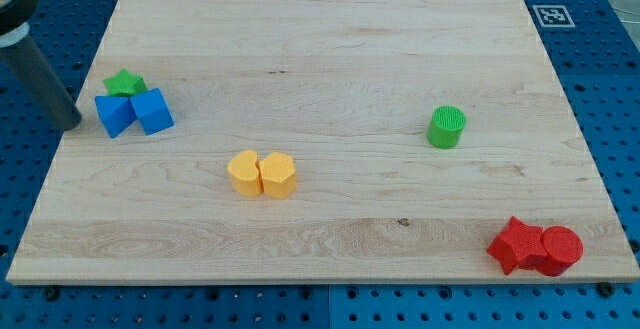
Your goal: Push triangle in between green star and blue cube
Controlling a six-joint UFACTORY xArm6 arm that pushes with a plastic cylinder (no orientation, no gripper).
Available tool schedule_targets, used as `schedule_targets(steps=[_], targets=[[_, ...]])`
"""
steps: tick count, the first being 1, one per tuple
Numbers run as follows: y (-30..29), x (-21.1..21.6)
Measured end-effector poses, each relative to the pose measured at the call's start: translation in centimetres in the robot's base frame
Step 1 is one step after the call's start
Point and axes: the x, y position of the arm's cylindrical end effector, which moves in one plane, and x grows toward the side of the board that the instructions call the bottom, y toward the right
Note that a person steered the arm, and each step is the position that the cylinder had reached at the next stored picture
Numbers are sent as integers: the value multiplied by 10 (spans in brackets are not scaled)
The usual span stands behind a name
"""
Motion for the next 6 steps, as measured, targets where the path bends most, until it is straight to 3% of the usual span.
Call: schedule_targets(steps=[4, 6], targets=[[84, -2], [88, -2]])
